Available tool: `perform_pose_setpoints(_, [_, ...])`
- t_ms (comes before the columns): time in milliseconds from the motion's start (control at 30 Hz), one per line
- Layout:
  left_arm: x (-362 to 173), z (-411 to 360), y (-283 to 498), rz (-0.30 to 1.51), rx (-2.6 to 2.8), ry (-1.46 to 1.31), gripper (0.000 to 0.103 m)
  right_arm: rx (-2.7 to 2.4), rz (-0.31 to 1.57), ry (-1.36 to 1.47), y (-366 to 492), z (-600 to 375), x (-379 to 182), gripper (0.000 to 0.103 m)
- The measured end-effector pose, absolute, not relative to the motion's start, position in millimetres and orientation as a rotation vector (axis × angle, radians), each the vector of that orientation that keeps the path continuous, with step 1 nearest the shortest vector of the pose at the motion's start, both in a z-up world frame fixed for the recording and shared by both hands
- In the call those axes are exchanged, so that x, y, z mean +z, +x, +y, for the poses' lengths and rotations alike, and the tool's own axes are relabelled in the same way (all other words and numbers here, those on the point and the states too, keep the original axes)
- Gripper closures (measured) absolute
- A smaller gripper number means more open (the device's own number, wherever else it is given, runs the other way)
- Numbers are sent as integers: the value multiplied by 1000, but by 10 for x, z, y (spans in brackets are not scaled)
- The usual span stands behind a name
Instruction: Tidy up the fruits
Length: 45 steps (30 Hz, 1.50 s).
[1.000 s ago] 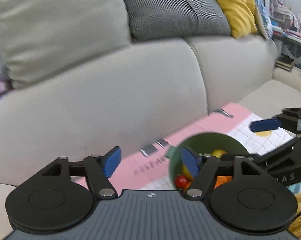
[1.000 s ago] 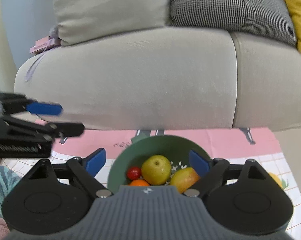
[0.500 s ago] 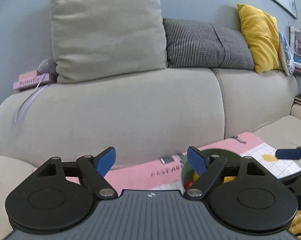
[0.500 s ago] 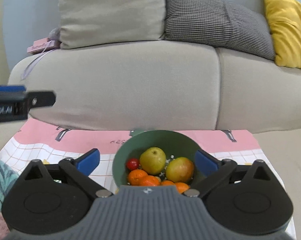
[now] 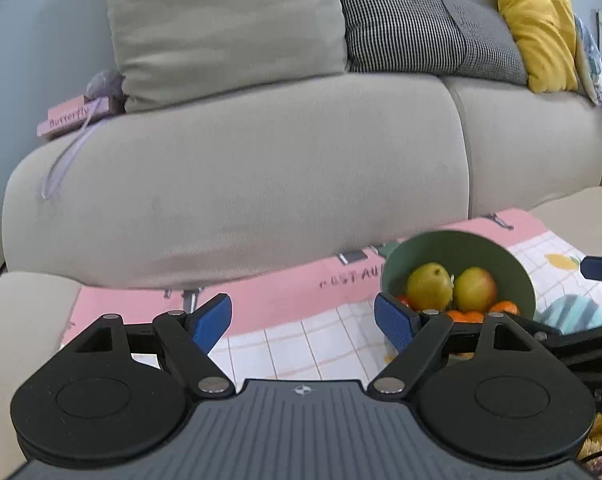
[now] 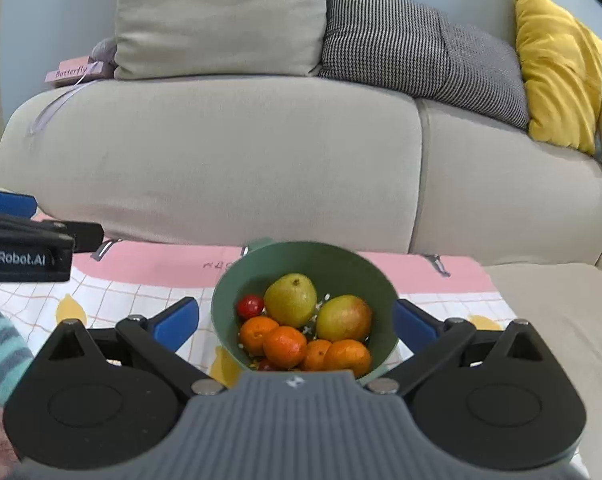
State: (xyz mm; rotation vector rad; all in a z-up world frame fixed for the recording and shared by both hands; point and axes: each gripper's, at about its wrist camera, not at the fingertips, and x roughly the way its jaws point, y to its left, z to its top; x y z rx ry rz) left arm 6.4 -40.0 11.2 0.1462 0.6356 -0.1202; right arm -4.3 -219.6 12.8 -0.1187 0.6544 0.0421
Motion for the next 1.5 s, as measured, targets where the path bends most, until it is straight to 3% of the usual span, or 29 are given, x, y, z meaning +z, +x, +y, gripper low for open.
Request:
perform_pose_setpoints(500, [-151, -465, 185, 784, -157, 166, 8, 29, 765, -79, 111, -2263, -64, 4])
perform_pose_setpoints(1500, [-107, -417, 191, 801, -145, 141, 8, 96, 728, -116, 46, -2178, -17, 4])
